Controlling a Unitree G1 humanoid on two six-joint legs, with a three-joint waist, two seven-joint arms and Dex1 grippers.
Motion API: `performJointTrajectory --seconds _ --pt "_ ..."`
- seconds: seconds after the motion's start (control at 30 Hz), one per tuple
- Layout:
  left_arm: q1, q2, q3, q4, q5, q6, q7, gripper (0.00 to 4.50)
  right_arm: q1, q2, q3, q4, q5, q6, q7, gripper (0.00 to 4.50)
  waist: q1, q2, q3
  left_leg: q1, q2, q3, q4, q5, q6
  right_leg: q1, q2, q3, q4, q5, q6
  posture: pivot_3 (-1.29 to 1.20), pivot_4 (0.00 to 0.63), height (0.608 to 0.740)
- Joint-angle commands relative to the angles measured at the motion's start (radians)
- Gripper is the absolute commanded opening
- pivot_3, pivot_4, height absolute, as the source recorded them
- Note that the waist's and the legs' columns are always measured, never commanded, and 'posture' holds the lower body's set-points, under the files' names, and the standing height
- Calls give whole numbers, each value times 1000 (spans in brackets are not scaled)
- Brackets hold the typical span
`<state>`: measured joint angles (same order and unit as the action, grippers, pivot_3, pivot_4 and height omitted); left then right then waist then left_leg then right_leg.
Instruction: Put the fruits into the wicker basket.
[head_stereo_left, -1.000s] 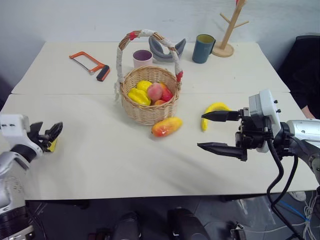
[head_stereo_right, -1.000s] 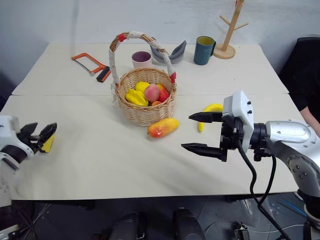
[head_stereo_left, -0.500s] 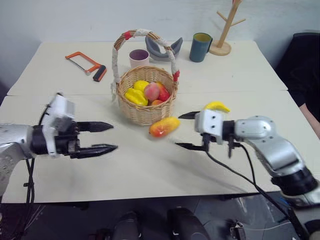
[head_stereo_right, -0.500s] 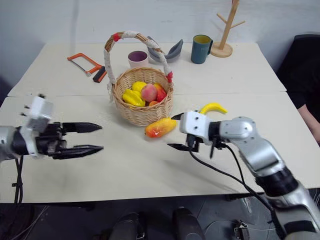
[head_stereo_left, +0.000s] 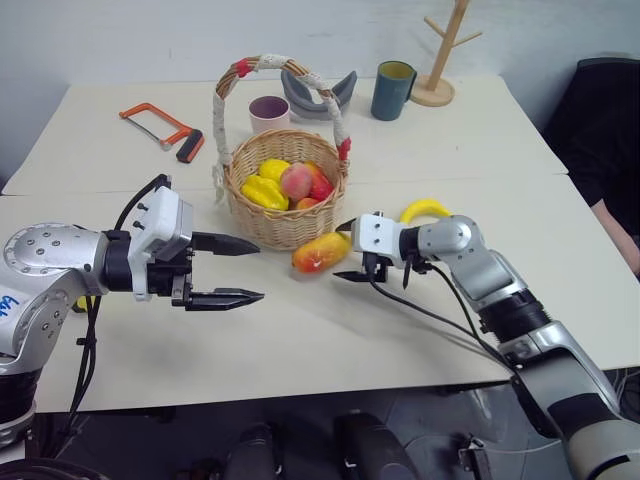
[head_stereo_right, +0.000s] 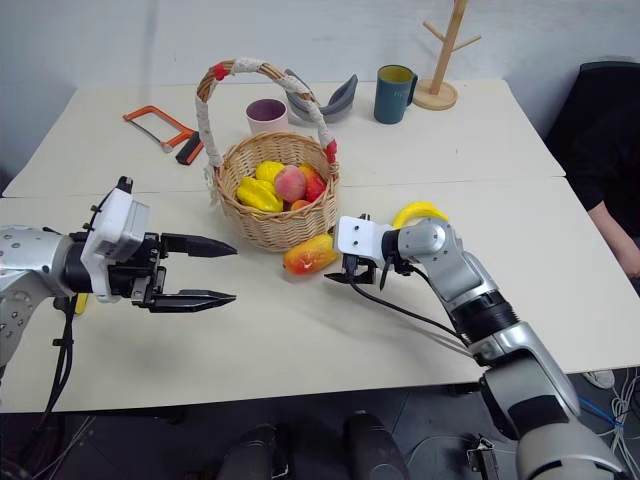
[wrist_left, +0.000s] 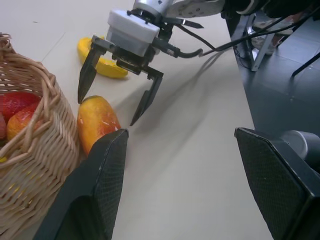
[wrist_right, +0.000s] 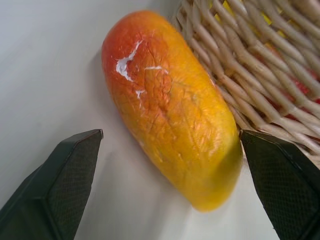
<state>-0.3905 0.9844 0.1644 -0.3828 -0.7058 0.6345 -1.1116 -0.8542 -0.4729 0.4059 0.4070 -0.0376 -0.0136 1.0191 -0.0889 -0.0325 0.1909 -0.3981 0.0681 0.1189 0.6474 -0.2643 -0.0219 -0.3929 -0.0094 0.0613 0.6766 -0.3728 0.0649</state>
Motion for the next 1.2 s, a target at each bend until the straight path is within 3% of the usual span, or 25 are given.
performJointTrajectory --seconds 0.03,0.17,0.23,0.4,0.53,0.7,0.83,1.03,1.07,1.2 --pt "-18 -1 16 -12 4 -18 6 3628 -26 23 -16 21 -2 -46 23 3912 2 0 0 0 0 0 1 0 0 0 0 0 1 0 0 0 150 740" --pt "-17 -2 21 -9 7 -20 14 3628 -19 36 -32 24 2 -57 30 2636 3 0 0 0 0 -1 1 0 0 0 0 0 2 0 0 0 150 740" --pt "-9 1 32 -3 7 -18 18 3628 8 21 -45 -31 28 -36 53 2312 3 0 0 0 0 -1 1 0 0 0 -1 0 2 0 0 0 150 740" --pt "20 4 91 22 -23 11 29 3628 95 -6 -136 -332 233 196 141 2303 4 0 0 -1 0 -2 1 0 0 -1 -1 -1 3 0 0 0 150 740" --pt "32 -1 150 58 -58 42 39 3628 24 26 -224 -483 360 418 68 2303 2 0 0 -1 0 -2 1 1 -1 -1 0 -1 4 0 0 0 150 740" --pt "16 -13 142 71 -51 33 53 3628 -171 134 -236 -320 223 399 -179 2303 1 0 0 -1 1 -3 1 2 -2 -3 0 -2 7 0 -1 0 150 740" --pt "-3 -47 122 66 -40 31 93 3628 -229 165 -203 -153 152 313 -215 2303 8 -1 -1 -2 -1 -3 1 1 -1 -3 -2 -2 6 -1 -1 0 150 740" --pt "0 -70 116 48 -46 34 113 3628 -250 182 -203 -106 141 325 -212 4250 1 -1 -1 -7 -2 -2 2 0 1 -7 -4 -2 6 -1 -1 0 150 740" --pt "-4 -79 113 48 -52 36 122 3628 -244 173 -210 -136 150 341 -205 4436 0 -1 -1 -7 -2 -2 1 0 1 -8 -3 -2 6 -1 -1 0 150 740" --pt "2 -104 102 16 -65 43 139 3628 -168 87 -275 -346 228 486 -169 4436 3 -1 0 -7 0 -2 0 1 -1 -10 -1 -2 7 -1 -1 0 150 740"
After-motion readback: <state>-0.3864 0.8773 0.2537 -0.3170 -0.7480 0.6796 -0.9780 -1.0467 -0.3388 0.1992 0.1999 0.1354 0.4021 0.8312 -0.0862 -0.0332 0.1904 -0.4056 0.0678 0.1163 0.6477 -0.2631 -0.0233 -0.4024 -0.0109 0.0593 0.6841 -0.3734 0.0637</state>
